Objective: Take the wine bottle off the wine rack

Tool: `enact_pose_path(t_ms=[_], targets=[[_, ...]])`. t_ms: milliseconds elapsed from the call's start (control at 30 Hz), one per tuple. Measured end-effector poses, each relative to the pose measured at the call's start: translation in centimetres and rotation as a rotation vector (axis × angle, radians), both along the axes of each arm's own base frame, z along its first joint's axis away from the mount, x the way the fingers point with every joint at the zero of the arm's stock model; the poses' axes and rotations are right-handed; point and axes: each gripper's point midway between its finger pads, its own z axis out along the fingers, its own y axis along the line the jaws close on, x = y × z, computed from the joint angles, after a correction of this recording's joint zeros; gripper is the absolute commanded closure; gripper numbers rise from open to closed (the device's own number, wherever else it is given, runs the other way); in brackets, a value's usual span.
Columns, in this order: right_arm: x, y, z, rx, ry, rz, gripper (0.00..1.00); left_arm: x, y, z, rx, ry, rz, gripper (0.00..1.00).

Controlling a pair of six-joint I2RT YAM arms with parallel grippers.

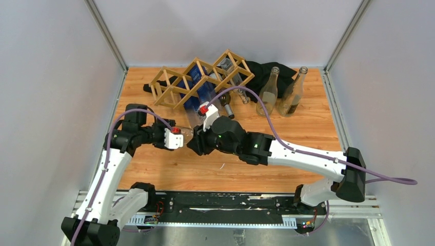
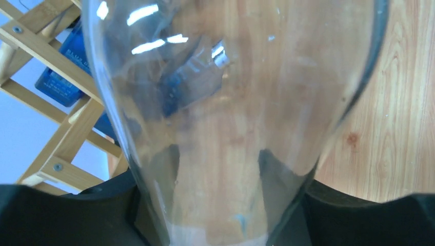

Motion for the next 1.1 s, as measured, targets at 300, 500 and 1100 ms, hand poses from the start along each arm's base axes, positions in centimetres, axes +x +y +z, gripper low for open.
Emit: enact_pose_path(t_ms=[300,500,1100], targets=[[0.1,-2.4,3.0,0.08,-0.073,-0.035,0.09,-1.3,-0.7,1.1,-0.064,0.004,-0.003,1.0],[-0.2,-4.5,5.0,0.149,-0.115,-0.054,0.07,-2.2,-1.6,2.5,-0.158,0.068,0.026,1.0],[-1.7,-0.5,10.1,0.313,-0.244,0.14,0.04,-7.5,-6.6,8.7,-0.592,0.51,0.009,1.0]])
